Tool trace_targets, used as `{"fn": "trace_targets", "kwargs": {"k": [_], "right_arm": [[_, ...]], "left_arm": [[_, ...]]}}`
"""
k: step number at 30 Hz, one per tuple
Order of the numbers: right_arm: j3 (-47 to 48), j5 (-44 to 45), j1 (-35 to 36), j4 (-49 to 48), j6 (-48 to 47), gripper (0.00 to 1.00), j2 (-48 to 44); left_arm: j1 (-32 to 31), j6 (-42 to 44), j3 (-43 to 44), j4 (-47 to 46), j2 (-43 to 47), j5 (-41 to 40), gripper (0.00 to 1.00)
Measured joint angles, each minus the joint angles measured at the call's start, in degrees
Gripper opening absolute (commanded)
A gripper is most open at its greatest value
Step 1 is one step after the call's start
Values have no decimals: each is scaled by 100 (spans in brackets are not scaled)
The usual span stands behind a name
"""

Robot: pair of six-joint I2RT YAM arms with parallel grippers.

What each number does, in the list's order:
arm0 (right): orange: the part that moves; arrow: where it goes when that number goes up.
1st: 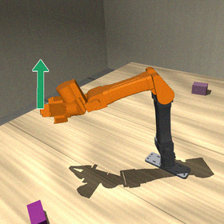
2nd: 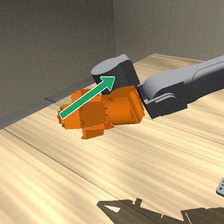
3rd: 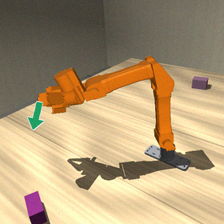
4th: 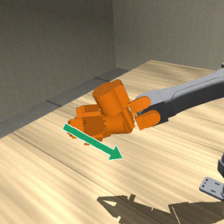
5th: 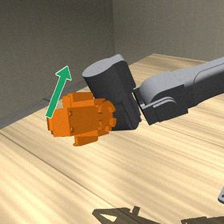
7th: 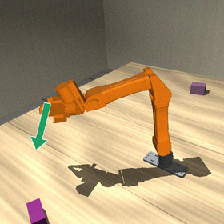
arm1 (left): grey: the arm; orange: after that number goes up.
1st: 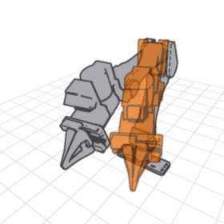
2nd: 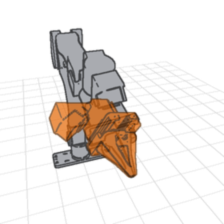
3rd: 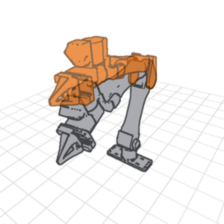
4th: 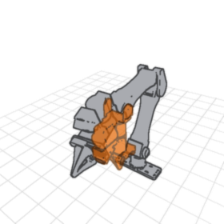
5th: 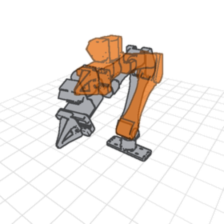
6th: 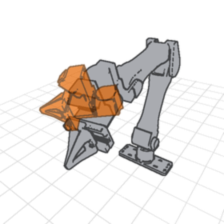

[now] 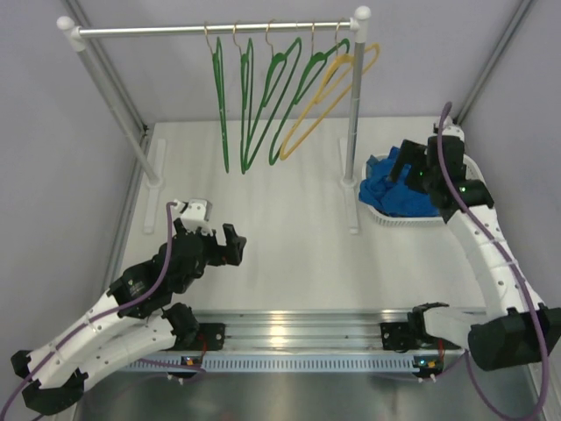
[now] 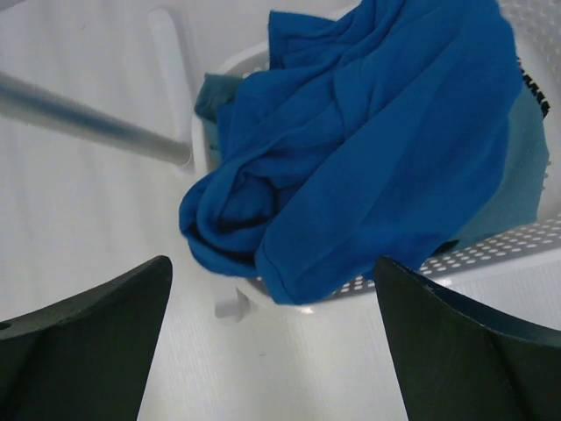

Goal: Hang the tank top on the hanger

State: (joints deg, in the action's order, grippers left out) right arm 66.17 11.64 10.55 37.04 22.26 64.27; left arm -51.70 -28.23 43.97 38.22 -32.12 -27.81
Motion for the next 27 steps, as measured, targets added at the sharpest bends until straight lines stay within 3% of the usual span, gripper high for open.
{"fn": "trace_targets", "kwargs": {"k": [4, 10, 15, 20, 23, 26, 27], "right_arm": [[511, -317, -737, -9, 98, 94, 741], [942, -275, -1062, 22, 354, 90, 1766], [868, 11, -1145, -28, 629, 83, 2144], [214, 223, -1147, -400, 892, 75, 2164], [-24, 238, -1147, -455, 968, 61, 2251], [-39, 234, -1147, -564, 986, 31, 2358], [-52, 227, -1147, -608, 988, 16, 2356]], "left_arm": [[0, 2, 0, 0, 44, 57, 99], [0, 2, 0, 0, 127, 122, 99], [0, 2, 0, 0, 151, 144, 99], [2, 2, 0, 0, 229, 144, 99], [0, 2, 0, 0, 234, 144, 99], [0, 2, 0, 0, 227, 144, 99], [0, 2, 0, 0, 223, 144, 99]]}}
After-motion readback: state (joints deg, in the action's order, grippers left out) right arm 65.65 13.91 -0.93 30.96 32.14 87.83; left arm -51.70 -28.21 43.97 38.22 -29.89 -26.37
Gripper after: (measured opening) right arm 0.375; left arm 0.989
